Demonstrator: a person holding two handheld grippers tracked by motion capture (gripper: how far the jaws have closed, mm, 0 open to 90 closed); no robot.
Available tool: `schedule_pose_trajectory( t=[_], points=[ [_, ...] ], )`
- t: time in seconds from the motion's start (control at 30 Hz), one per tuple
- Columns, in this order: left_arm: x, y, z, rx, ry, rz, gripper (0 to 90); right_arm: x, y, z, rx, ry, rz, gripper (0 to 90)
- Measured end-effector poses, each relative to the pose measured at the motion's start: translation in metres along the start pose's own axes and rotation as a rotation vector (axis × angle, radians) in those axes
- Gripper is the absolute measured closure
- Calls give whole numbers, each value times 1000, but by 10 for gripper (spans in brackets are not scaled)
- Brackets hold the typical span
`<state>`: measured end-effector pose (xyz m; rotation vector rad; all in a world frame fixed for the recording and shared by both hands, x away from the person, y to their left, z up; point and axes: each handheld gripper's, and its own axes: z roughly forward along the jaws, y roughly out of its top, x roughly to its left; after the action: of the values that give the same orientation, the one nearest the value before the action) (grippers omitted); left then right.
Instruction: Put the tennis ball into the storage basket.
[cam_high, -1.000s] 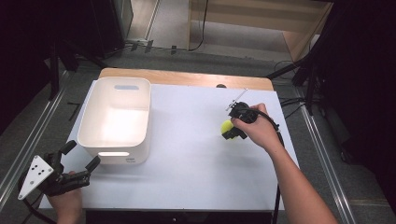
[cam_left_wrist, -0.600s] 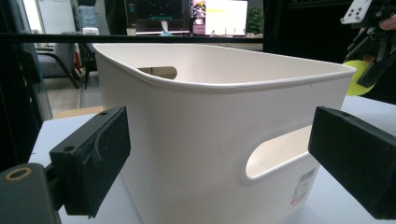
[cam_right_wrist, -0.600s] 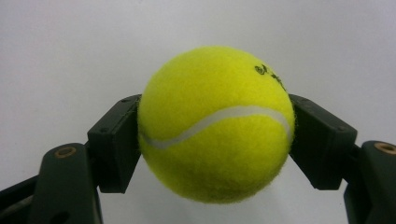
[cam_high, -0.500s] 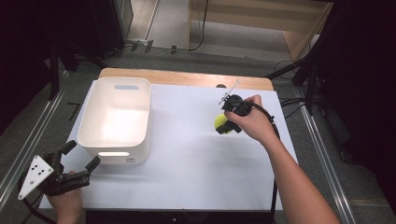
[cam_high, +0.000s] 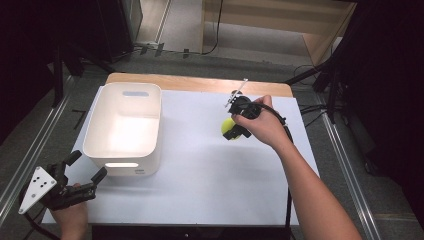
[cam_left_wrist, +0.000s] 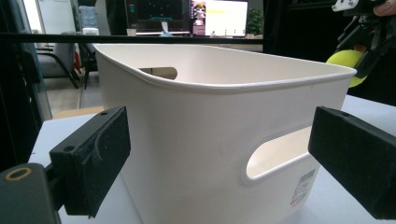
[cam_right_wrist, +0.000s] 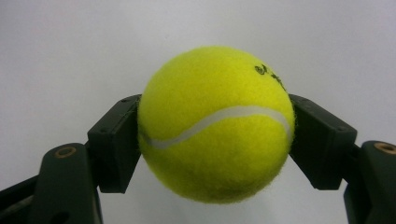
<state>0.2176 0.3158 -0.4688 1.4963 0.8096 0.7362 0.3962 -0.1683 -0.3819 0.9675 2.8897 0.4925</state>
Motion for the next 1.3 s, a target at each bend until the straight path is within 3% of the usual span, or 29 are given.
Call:
schedule_pose_trajectory(
  t=[1.3],
  points=[
    [0, 0, 0, -3, -3, -2, 58, 43, 73, -5, -40, 63, -152, 238]
  ],
)
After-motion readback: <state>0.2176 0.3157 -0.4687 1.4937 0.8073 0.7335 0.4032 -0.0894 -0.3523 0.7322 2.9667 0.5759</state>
